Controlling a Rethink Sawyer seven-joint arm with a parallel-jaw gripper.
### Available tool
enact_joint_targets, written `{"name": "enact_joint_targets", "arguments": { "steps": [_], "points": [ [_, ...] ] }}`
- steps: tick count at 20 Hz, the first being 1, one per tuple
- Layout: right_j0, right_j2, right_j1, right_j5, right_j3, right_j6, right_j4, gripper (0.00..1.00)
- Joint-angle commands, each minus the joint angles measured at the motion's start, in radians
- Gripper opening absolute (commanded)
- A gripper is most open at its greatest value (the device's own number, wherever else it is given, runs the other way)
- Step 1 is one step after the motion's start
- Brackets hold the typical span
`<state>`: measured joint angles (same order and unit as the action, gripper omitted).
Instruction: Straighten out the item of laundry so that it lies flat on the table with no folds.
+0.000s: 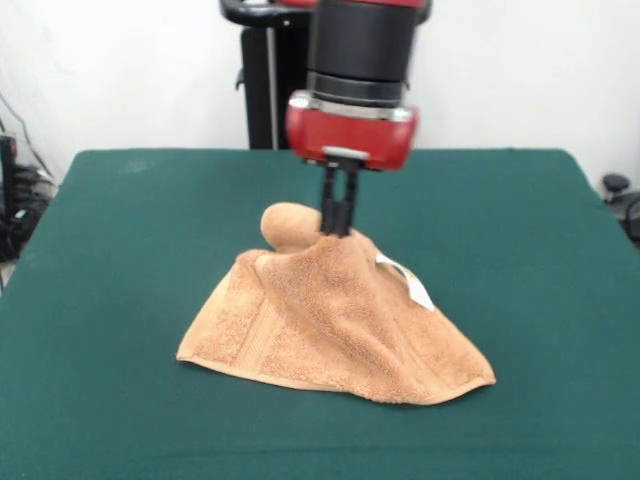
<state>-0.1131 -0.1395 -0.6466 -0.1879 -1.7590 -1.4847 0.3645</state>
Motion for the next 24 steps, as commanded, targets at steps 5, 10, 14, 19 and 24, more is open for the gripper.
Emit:
{"name": "enact_joint_targets", "arguments": {
  "steps": [5,10,14,19,24],
  "points": [
    [-0.172,0.161,0.055,0.005,-0.084,-0.031,-0.193,0.0],
    [-0.203,0.189,0.088,0.031,-0.06,-0.071,-0.248,0.0],
    [-0.197,0.183,0.106,0.035,-0.044,-0.102,-0.271,0.0],
    [-0.192,0.177,0.133,0.051,-0.024,-0.123,-0.287,0.0],
    [-0.175,0.169,0.126,0.043,-0.021,-0.142,-0.278,0.0]
  ]
}}
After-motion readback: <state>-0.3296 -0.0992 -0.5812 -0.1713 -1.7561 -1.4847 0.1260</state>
